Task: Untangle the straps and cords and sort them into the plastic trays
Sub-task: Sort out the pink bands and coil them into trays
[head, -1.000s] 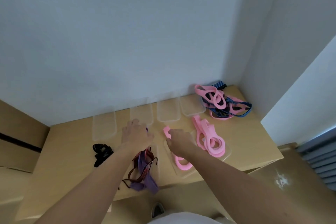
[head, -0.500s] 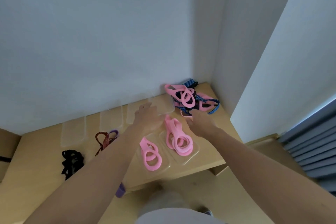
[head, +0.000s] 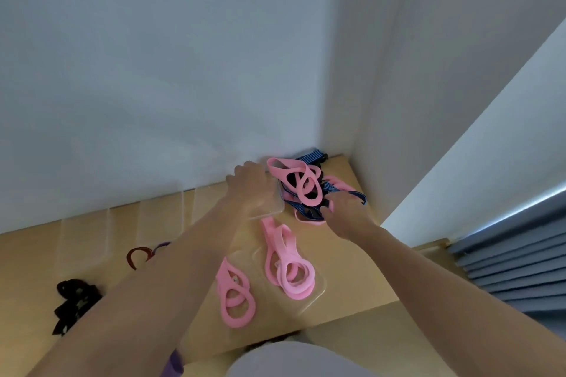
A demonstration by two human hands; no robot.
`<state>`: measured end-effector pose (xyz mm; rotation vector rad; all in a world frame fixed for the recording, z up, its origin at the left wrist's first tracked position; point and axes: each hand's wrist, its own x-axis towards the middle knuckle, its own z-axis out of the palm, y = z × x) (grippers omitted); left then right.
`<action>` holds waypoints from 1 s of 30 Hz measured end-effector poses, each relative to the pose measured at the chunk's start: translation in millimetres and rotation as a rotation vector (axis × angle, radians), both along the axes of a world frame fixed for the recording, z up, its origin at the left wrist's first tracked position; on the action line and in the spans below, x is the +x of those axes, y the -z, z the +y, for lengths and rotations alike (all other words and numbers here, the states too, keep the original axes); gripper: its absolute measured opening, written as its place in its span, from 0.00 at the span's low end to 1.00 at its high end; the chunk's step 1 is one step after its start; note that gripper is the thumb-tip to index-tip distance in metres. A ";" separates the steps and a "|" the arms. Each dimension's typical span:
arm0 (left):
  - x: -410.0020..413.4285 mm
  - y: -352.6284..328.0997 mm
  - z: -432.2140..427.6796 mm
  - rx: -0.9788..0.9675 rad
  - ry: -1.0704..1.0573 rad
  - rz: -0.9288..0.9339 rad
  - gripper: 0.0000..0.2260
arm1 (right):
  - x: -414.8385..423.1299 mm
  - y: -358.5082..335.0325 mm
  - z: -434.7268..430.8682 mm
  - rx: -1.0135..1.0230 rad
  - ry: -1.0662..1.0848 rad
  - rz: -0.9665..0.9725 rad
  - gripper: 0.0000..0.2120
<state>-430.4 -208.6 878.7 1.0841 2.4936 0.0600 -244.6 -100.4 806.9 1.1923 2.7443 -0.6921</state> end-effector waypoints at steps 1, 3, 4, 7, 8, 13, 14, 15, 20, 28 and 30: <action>-8.7 8.3 7.7 0.047 0.005 -0.016 0.08 | -3.0 -0.5 5.0 -0.006 0.002 0.000 0.09; -26.9 26.9 22.8 0.138 -0.002 -0.076 0.05 | -9.4 -2.2 10.7 -0.026 0.013 0.020 0.09; -36.1 35.9 31.4 0.160 -0.005 -0.107 0.04 | -12.1 -2.5 12.1 -0.035 0.019 0.021 0.08; -51.6 55.0 53.3 0.173 0.006 -0.143 0.08 | -16.6 2.1 15.6 -0.048 0.018 0.022 0.06; -54.3 61.4 58.8 0.168 0.017 -0.143 0.15 | -17.3 3.2 17.0 -0.058 0.024 0.021 0.06; -64.9 82.5 74.4 0.139 0.067 -0.055 0.19 | -13.7 4.2 23.1 -0.086 0.090 0.084 0.07; -66.8 84.0 75.5 0.145 0.080 -0.041 0.16 | -11.7 5.0 23.7 -0.088 0.105 0.125 0.08; -67.6 83.1 75.3 0.148 0.099 -0.033 0.13 | -9.8 6.6 24.2 -0.090 0.114 0.165 0.07; -69.4 63.1 69.9 0.175 0.159 -0.079 0.07 | -10.0 12.2 28.0 -0.108 0.165 0.210 0.10; -44.3 -4.3 78.4 0.266 0.309 -0.058 0.08 | -17.0 -1.7 49.4 -0.310 0.249 0.302 0.22; -35.7 -23.6 79.3 0.251 0.295 -0.050 0.08 | -17.1 -14.0 56.5 -0.359 0.181 0.340 0.24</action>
